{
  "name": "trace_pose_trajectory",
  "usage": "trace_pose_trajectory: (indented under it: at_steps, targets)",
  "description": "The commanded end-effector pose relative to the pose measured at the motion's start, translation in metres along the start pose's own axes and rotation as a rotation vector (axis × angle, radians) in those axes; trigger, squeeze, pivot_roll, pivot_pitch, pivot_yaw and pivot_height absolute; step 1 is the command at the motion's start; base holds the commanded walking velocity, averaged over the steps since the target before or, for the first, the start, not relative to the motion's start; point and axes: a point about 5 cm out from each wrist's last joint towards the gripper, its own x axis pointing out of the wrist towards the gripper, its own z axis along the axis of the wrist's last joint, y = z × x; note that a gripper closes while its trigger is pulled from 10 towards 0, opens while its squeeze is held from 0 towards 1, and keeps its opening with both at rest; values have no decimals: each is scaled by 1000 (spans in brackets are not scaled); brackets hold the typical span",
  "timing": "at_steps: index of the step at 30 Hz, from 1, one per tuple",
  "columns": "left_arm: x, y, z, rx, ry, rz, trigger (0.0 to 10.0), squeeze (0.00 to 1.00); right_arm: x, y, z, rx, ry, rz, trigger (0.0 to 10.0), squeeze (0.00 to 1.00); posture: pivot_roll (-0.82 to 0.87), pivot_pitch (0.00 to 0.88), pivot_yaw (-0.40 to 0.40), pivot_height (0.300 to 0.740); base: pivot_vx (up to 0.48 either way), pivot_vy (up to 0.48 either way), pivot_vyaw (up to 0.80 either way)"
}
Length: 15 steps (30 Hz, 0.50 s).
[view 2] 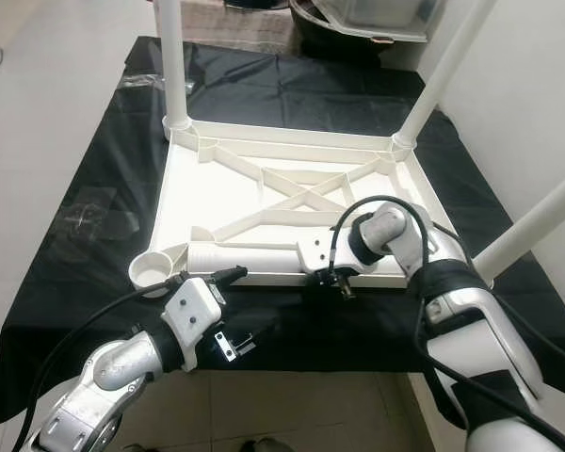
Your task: Building children table
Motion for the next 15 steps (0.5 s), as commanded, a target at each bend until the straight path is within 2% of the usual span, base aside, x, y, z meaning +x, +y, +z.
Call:
trace_pose_trajectory:
  at_steps: [1, 2, 4, 5, 6, 7, 8, 10, 11, 12, 15]
  targets:
    - [1, -1, -6, 0, 24, -12, 10000, 0, -6, -7, 7, -14, -40, -49, 10000, 1000, 56, 101, -139, 740, 0, 0, 0]
    - [2, 1, -7, 5, 26, -13, 10000, 0, -12, -9, 6, -3, -38, -66, 10000, 0, 56, 91, -132, 740, 0, 0, 0]
    - [3, 2, -8, 8, 27, -13, 10000, 0, -16, -10, 5, 4, -33, -78, 10000, 0, 57, 90, -130, 740, 0, 0, 0]
    - [4, 5, -10, 13, 32, -15, 10000, 0, -26, -11, 4, 32, -35, -80, 10000, 0, 57, 82, -125, 740, 0, 0, 0]
    - [4, 5, -10, 13, 32, -15, 10000, 0, -26, -11, 4, 32, -35, -80, 10000, 0, 57, 82, -125, 740, 0, 0, 0]
    - [5, 6, -10, 16, 35, -17, 10000, 0, -36, -8, 2, 65, -45, -74, 10000, 0, 59, 71, -117, 740, 0, 0, 0]
    - [5, 6, -10, 16, 35, -17, 10000, 0, -36, -8, 2, 65, -45, -74, 10000, 0, 59, 71, -117, 740, 0, 0, 0]
    - [6, 9, -11, 13, 39, -19, 10000, 0, -52, -4, 0, 117, -70, -61, 10000, 0, 62, 54, -109, 740, 0, 0, 0]
    - [6, 9, -11, 13, 39, -19, 10000, 0, -52, -4, 0, 117, -70, -61, 10000, 0, 62, 54, -109, 740, 0, 0, 0]
    - [7, 11, -11, 12, 43, -21, 10000, 0, -61, 0, -2, 162, -95, -61, 10000, 0, 61, 40, -105, 740, 0, 0, 0]
    - [8, 13, -13, 16, 52, -21, 10000, 0, -69, 1, -4, 216, -117, -76, 10000, 0, 61, 26, -98, 740, 0, 0, 0]
